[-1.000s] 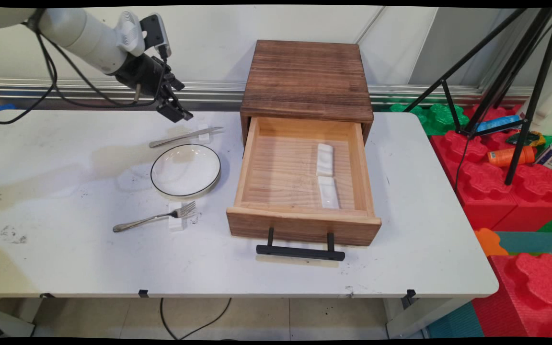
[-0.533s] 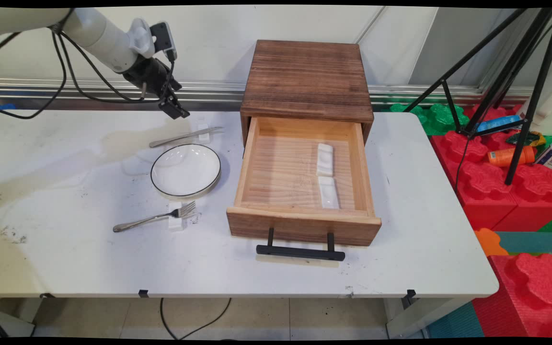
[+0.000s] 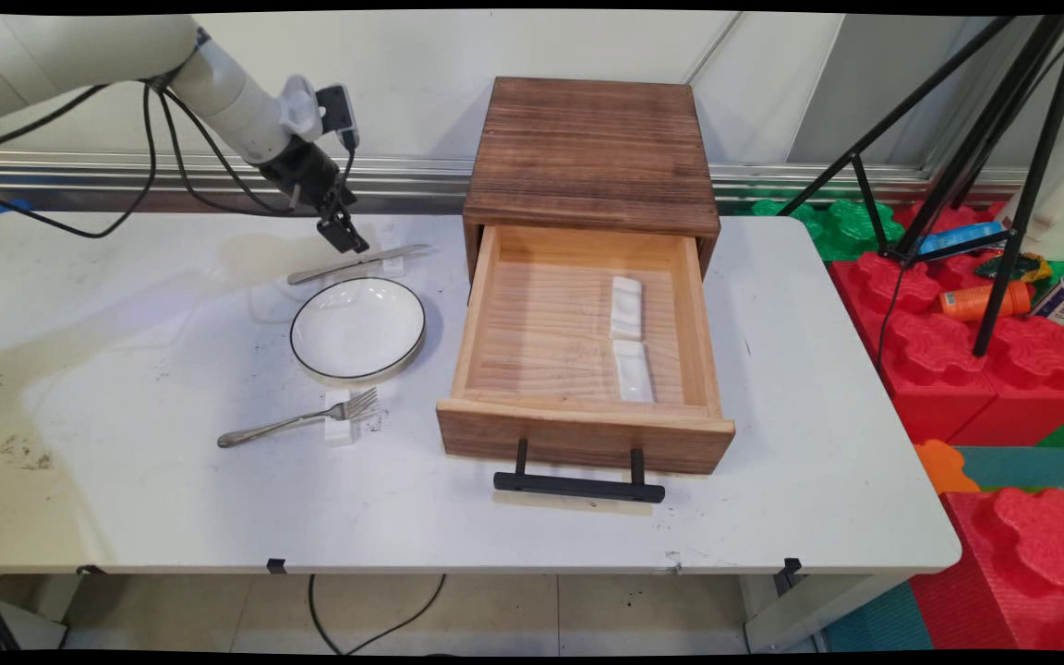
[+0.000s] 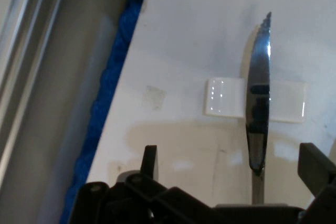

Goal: Pick up the knife from the left of the white plate

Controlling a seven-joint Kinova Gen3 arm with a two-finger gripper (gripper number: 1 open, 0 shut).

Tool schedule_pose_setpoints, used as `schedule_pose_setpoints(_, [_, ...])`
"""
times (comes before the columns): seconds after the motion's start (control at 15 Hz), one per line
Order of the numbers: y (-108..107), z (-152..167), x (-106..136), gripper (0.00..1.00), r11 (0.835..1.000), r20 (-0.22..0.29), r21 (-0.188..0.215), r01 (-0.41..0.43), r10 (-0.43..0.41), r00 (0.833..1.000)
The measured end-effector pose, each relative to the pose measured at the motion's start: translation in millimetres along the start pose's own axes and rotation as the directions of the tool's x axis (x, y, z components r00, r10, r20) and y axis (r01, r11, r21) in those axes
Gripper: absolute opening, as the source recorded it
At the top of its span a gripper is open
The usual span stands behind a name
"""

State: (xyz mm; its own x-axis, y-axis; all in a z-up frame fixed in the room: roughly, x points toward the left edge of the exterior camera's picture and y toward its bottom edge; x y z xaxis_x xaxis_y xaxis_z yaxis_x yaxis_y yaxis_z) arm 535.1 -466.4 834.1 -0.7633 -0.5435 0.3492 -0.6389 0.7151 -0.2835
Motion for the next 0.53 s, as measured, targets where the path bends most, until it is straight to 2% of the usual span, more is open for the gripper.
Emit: schedule_pose_setpoints(0.53, [-6, 32, -7, 1.00, 0.998, 0.034, -0.067, 0.007, -0.005, 0.999])
